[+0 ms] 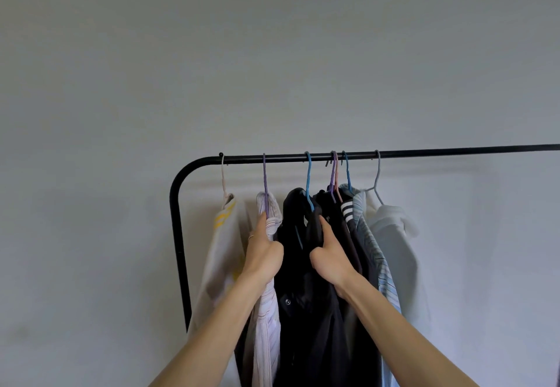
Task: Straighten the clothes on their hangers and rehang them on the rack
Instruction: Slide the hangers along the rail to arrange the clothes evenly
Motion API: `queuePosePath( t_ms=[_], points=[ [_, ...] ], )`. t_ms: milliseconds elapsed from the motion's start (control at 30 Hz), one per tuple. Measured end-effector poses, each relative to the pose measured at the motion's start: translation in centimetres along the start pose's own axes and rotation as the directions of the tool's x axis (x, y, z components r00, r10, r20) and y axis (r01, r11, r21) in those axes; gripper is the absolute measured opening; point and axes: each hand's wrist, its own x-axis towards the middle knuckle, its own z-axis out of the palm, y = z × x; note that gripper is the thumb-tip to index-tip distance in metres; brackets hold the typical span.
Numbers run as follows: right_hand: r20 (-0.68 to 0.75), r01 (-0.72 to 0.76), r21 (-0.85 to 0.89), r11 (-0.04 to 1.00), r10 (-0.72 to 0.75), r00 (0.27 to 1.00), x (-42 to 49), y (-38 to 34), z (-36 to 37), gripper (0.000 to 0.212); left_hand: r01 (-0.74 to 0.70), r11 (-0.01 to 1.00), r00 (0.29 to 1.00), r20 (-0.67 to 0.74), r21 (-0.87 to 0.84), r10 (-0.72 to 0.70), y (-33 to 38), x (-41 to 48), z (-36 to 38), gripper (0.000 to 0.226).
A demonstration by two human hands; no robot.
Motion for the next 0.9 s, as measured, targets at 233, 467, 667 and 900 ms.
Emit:
queuePosePath(
  t_ms=[233, 467, 667, 900],
  points=[
    [0.036, 0.02, 0.04, 0.999, -0.022, 0.999, 0.1, -0.2, 0.5, 0.079, 0.015, 0.997, 0.999, 0.044, 0.071, -0.018, -0.2, 0.3, -0.2, 0.086],
    [-0.04, 0.187, -0.302, 0.935, -0.208, 0.977, -1.8, -1.3, 0.0, 0.07, -0.1, 0.906, 0.99, -0.05, 0.412, 0.132, 0.2, -0.4, -0.7, 0.088],
    [-0.263, 0.244, -0.551, 0.798, -0.443, 0.857, -2.7, -2.2, -5.7, 0.047, -0.395, 0.69, 0.878, 0.027, 0.607, 0.478, 4.9, -1.3, 3.2, 0.07],
    [-0.069, 0.278, -0.763, 0.584, -0.501, 0.863, -0.4, 1.6, -8.3, 0.057, 0.104, 0.968, 0.984, 0.117, 0.228, -0.133, 4.2, 1.1, 9.4, 0.081]
  ],
)
